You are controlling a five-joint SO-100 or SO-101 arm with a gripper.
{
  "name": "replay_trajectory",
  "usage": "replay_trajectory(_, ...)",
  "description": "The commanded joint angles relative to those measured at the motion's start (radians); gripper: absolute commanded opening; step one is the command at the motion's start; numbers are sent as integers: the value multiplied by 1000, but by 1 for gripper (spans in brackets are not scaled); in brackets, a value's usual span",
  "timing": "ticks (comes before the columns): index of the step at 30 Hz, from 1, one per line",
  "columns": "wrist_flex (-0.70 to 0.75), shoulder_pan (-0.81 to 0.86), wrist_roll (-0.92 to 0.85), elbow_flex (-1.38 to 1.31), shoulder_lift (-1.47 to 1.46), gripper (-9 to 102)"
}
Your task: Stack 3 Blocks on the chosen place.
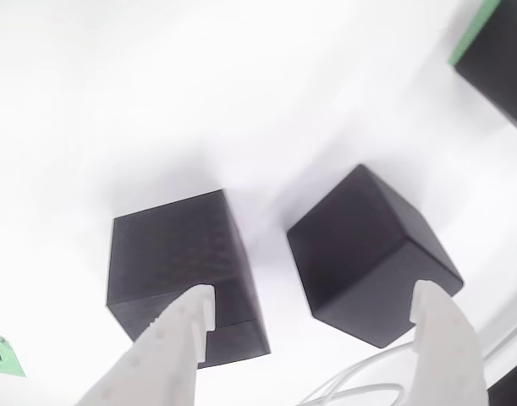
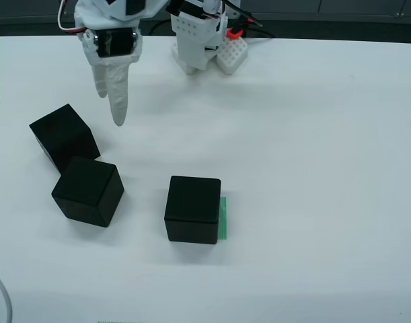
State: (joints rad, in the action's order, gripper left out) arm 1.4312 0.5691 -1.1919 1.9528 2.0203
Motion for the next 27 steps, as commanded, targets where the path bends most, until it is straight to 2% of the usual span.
replay_trajectory(1,-37,103,-153,5,37,33)
replay_trajectory(12,-198,196,-252,-2,-138,32)
replay_trajectory(27,-245,278,-333,-101,-291,33)
